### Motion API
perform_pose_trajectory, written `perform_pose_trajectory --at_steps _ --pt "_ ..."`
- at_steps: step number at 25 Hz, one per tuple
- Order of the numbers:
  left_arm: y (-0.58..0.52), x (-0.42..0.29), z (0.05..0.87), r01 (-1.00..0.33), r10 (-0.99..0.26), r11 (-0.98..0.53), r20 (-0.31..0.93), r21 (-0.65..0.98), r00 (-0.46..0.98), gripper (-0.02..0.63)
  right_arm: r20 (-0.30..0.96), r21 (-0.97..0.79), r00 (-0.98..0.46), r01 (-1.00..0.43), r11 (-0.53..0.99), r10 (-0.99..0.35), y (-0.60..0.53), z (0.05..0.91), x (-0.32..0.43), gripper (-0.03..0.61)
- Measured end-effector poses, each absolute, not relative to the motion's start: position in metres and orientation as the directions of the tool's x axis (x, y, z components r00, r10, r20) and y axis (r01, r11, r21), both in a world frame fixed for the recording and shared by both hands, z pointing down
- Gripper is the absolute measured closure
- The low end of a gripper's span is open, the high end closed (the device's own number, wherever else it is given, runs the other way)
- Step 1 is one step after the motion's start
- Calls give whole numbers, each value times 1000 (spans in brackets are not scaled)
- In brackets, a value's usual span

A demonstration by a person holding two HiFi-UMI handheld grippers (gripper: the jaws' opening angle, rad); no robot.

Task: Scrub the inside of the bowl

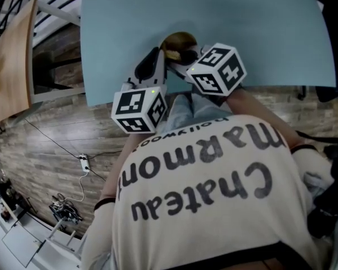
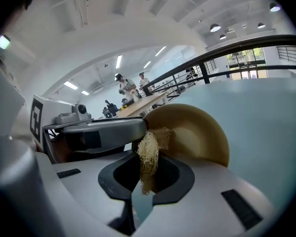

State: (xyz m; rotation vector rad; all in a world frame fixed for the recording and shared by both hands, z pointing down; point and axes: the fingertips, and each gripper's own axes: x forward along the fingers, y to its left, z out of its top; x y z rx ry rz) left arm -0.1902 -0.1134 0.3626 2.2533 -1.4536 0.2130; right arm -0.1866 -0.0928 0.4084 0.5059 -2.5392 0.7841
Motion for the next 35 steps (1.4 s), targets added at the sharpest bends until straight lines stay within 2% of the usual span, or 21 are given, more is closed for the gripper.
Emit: perform_pose_trajectory --at_steps 8,19,35 --pt "-110 -192 361 -900 -837 -308 362 308 410 588 575 -375 -795 -466 801 -193 -96 414 -185 520" --pt "-104 -194 362 -909 -858 -261 352 326 373 584 630 -337 -735 -551 764 -252 -107 426 -162 520" --pt "-83 -224 366 -920 -866 -223 367 323 339 588 610 -313 -683 -674 669 -402 -113 406 -146 518"
